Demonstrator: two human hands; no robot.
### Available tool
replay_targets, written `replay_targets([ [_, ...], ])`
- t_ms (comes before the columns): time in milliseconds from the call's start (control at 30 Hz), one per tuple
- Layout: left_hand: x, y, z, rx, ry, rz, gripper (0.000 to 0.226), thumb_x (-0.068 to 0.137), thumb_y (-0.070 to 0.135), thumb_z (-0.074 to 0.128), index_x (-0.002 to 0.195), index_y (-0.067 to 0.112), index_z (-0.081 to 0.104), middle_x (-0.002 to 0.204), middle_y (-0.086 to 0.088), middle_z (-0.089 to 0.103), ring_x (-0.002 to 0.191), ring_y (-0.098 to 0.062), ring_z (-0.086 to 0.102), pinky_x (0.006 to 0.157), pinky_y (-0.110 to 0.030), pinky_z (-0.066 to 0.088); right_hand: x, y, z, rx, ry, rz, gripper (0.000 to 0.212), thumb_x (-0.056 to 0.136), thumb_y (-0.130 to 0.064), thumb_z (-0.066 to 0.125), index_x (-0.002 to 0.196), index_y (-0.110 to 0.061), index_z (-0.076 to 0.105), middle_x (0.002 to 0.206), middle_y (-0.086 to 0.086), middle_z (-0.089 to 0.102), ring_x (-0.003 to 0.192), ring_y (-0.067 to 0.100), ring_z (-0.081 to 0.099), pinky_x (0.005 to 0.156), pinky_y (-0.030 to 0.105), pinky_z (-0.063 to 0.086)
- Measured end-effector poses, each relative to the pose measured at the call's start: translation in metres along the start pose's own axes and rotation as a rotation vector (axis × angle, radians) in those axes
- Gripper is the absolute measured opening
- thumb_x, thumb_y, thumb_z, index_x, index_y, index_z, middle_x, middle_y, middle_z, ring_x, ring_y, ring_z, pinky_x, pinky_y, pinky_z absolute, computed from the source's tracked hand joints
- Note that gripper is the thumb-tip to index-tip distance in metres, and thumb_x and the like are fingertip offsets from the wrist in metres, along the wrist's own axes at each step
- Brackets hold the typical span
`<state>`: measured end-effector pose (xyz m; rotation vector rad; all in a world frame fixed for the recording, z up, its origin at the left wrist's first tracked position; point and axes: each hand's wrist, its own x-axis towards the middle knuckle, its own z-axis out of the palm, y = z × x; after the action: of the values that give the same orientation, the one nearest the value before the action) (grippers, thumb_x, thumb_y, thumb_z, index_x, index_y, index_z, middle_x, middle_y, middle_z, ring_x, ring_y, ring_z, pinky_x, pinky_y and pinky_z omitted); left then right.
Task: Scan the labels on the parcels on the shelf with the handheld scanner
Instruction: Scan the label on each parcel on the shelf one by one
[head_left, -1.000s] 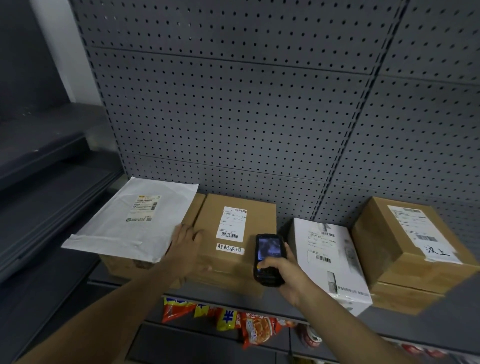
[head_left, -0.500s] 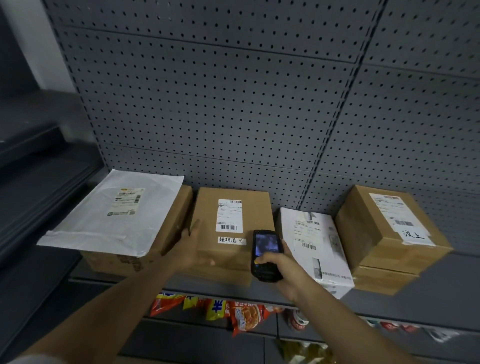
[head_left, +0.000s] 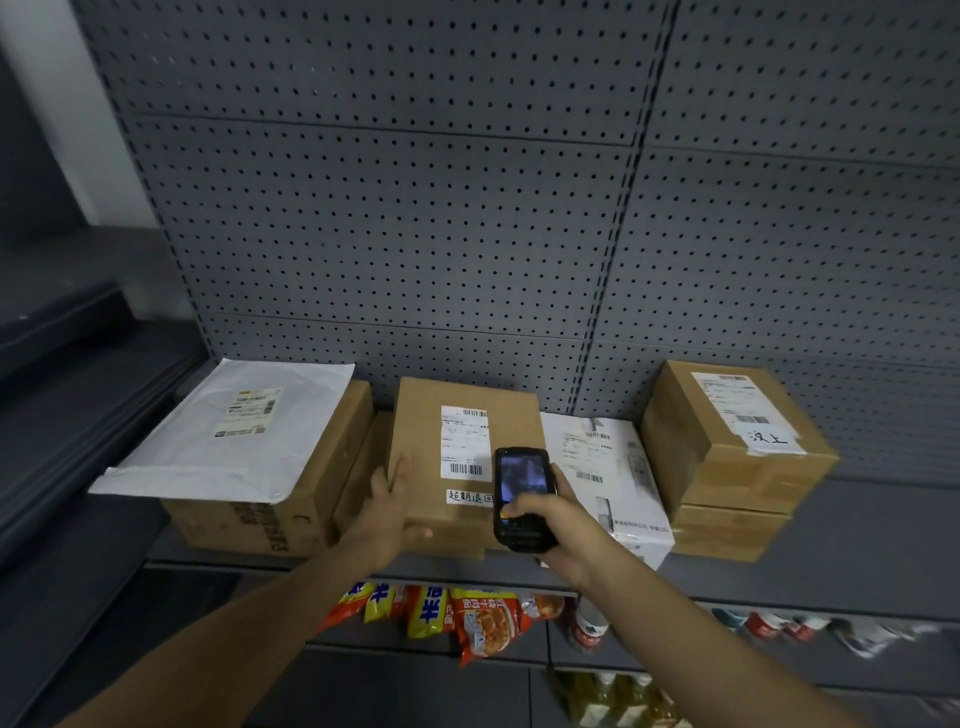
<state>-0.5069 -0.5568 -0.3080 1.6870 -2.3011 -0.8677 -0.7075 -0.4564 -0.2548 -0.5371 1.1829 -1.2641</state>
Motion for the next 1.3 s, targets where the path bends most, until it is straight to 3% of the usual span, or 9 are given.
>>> replay_targets([
  [200, -0.038, 0.025, 0.010, 0.073, 0.216, 0.053, 0.112, 0.084, 0.029, 0.070, 0.148, 0.025, -0.022, 0.156, -0.013, -0.011, 0.143, -0.032, 0.018, 0.117, -0.047, 0.022, -0.057, -0.010, -0.015, -0.043, -0.068, -0.024, 0.067, 0.070, 0.013, 0.064, 0.127, -0.020, 0.054, 0.121, 0.020, 0.066, 0.103, 0.037, 0.064, 0.068, 0.038, 0.056],
  [400, -0.092, 0.054, 0.027, -0.018, 0.433, 0.145, 0.109, 0.085, 0.024, 0.069, 0.148, 0.024, -0.019, 0.156, -0.017, -0.014, 0.143, -0.039, 0.014, 0.116, -0.050, 0.024, -0.133, -0.013, -0.030, -0.050, -0.155, -0.063, 0.067, 0.063, 0.005, 0.070, 0.124, -0.022, 0.059, 0.126, 0.022, 0.064, 0.120, 0.046, 0.058, 0.085, 0.045, 0.054],
  [467, -0.113, 0.063, 0.038, -0.045, 0.490, 0.177, 0.110, 0.084, 0.018, 0.070, 0.148, 0.024, -0.020, 0.155, -0.019, -0.013, 0.142, -0.040, 0.015, 0.115, -0.050, 0.026, -0.158, -0.010, -0.031, -0.055, -0.172, -0.078, 0.071, 0.062, 0.005, 0.069, 0.126, -0.024, 0.057, 0.126, 0.021, 0.064, 0.119, 0.046, 0.058, 0.082, 0.044, 0.054],
  [600, -0.155, 0.079, 0.061, -0.073, 0.523, 0.200, 0.112, 0.084, 0.013, 0.069, 0.148, 0.024, -0.023, 0.155, -0.016, -0.016, 0.142, -0.040, 0.019, 0.113, -0.048, 0.030, -0.208, 0.000, -0.028, -0.043, -0.222, -0.107, 0.069, 0.067, 0.011, 0.061, 0.128, -0.022, 0.055, 0.113, 0.018, 0.066, 0.103, 0.039, 0.062, 0.074, 0.038, 0.056],
  [733, -0.185, 0.085, 0.076, -0.054, 0.518, 0.246, 0.111, 0.086, 0.012, 0.067, 0.148, 0.022, -0.024, 0.155, -0.016, -0.019, 0.142, -0.040, 0.020, 0.113, -0.047, 0.032, -0.247, 0.010, -0.027, -0.085, -0.220, -0.120, 0.066, 0.074, 0.015, 0.058, 0.130, -0.021, 0.053, 0.111, 0.017, 0.066, 0.103, 0.037, 0.061, 0.076, 0.039, 0.054],
  [867, -0.206, 0.095, 0.081, -0.055, 0.523, 0.263, 0.107, 0.086, 0.009, 0.065, 0.149, 0.020, -0.022, 0.155, -0.018, -0.020, 0.145, -0.039, 0.009, 0.115, -0.048, 0.028, -0.274, 0.015, -0.030, -0.080, -0.184, -0.115, 0.071, 0.063, 0.008, 0.062, 0.128, -0.021, 0.054, 0.112, 0.018, 0.065, 0.105, 0.042, 0.060, 0.073, 0.039, 0.053],
  [967, -0.217, 0.099, 0.083, -0.062, 0.540, 0.292, 0.106, 0.087, 0.011, 0.064, 0.149, 0.020, -0.022, 0.155, -0.015, -0.020, 0.146, -0.038, 0.007, 0.116, -0.048, 0.025, -0.289, 0.018, -0.036, -0.059, -0.169, -0.118, 0.069, 0.065, 0.010, 0.061, 0.126, -0.021, 0.056, 0.114, 0.020, 0.064, 0.112, 0.049, 0.059, 0.078, 0.043, 0.052],
  [1100, -0.224, 0.102, 0.086, -0.062, 0.556, 0.312, 0.109, 0.085, 0.013, 0.068, 0.149, 0.022, -0.020, 0.155, -0.014, -0.017, 0.145, -0.038, 0.012, 0.114, -0.050, 0.028, -0.304, 0.016, -0.044, -0.063, -0.183, -0.127, 0.063, 0.078, 0.017, 0.054, 0.128, -0.022, 0.055, 0.109, 0.017, 0.065, 0.101, 0.038, 0.060, 0.074, 0.040, 0.053],
  [1300, -0.228, 0.108, 0.091, -0.068, 0.580, 0.326, 0.111, 0.083, 0.011, 0.070, 0.150, 0.021, -0.017, 0.156, -0.016, -0.017, 0.145, -0.038, 0.010, 0.114, -0.052, 0.028, -0.316, 0.017, -0.047, -0.053, -0.161, -0.134, 0.072, 0.063, 0.008, 0.060, 0.128, -0.022, 0.056, 0.114, 0.019, 0.064, 0.101, 0.039, 0.060, 0.075, 0.041, 0.053],
])
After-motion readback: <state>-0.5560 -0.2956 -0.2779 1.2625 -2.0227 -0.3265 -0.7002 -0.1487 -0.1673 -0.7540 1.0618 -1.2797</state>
